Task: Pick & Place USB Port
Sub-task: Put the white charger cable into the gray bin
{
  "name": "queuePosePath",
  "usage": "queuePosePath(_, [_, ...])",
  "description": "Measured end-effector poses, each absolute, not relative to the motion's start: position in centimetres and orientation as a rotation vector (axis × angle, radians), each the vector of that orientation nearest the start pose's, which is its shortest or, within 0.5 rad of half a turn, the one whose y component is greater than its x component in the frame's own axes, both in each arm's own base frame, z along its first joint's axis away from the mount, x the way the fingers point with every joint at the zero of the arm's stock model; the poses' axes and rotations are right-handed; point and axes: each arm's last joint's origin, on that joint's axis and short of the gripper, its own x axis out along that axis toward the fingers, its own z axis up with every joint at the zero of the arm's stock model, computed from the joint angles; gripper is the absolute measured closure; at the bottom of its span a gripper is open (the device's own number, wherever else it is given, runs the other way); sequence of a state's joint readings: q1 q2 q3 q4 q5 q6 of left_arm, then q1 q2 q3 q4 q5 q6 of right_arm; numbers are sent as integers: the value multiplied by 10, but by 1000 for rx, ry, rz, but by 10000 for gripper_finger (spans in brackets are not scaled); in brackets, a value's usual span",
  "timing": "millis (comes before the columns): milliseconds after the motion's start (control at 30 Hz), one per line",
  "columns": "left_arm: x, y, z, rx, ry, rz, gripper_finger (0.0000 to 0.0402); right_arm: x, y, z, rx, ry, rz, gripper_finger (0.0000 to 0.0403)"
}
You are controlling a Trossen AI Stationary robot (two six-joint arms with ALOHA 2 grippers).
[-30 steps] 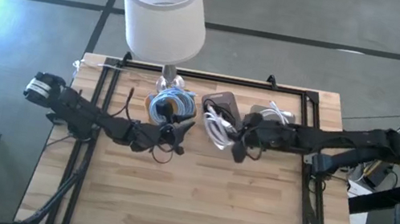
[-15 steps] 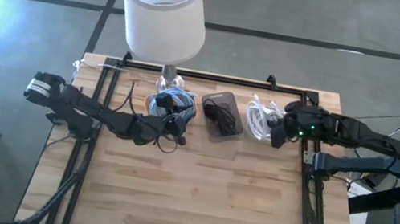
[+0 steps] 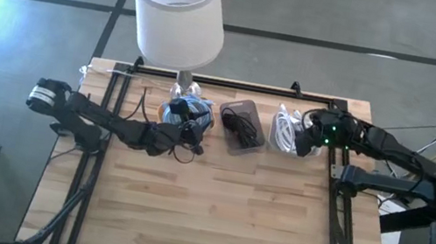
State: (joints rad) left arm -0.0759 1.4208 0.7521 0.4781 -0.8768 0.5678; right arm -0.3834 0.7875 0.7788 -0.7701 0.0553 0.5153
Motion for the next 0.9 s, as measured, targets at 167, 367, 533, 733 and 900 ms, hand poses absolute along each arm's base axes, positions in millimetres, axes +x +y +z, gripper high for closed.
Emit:
queuePosePath(167, [296,1,243,625,399,733,252,139,-66,265,663,684,-603,390])
queuePosePath(367, [295,1,243,625,400,735,252,147,-70,253,612,660,-468,390])
queuePosePath(533, [295,1,243,626,402,734,252,142,-76,255,601,656,-526,376])
queuePosePath(733, [295,1,242,628,406,732,252,140,-81,254,603,655,-572,347])
queuePosePath(900, [295,1,242,628,407,732,252,138,-82,253,594,663,-610,320])
